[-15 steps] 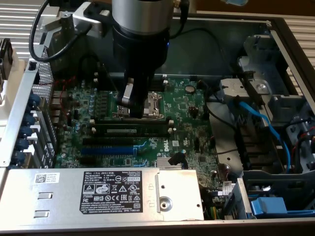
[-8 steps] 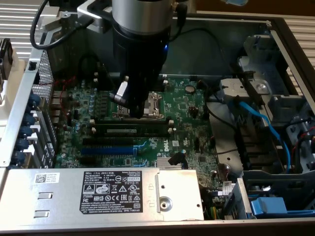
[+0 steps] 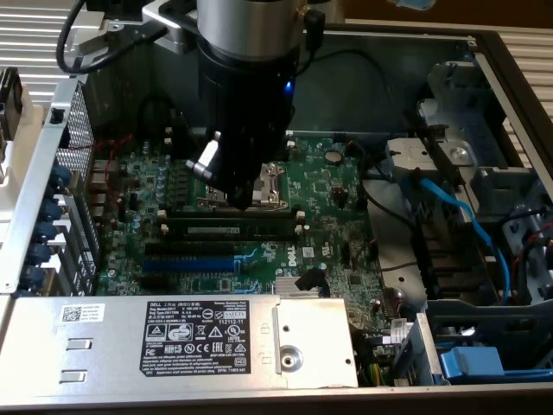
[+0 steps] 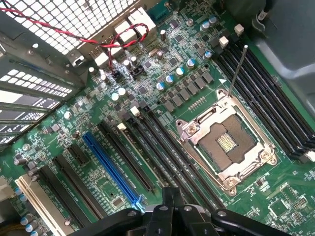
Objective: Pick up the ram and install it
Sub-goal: 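Press down the ram until it locks into place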
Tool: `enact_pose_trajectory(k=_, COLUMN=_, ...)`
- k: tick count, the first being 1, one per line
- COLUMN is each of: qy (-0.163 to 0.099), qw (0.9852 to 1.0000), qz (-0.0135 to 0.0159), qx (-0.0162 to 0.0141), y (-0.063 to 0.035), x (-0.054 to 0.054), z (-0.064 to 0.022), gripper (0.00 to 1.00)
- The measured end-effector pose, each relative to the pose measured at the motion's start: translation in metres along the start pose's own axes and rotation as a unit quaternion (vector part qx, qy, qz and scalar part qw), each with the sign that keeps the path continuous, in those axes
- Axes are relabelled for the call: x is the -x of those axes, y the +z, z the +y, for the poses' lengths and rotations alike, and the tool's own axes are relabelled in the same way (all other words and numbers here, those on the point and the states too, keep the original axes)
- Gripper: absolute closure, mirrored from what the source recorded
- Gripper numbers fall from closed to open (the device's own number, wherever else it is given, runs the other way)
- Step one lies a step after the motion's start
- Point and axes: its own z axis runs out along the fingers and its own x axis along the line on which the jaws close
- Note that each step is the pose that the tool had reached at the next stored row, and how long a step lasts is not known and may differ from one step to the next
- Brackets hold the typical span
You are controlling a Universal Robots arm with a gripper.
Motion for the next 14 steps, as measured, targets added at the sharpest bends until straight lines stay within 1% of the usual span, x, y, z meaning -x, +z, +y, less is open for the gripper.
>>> enact_pose_trajectory(k=7, qy=0.026, qw=0.9997, qz=0.0041, qx=-0.0029, y=0.0000, x=0.0000, z=0.0000, gripper=0.90)
enact_pose_trajectory(k=14, qy=0.058, qw=0.9983, qz=0.0078, qx=-0.0044, y=0.0000, x=0.0000, z=0.0000, gripper=0.90)
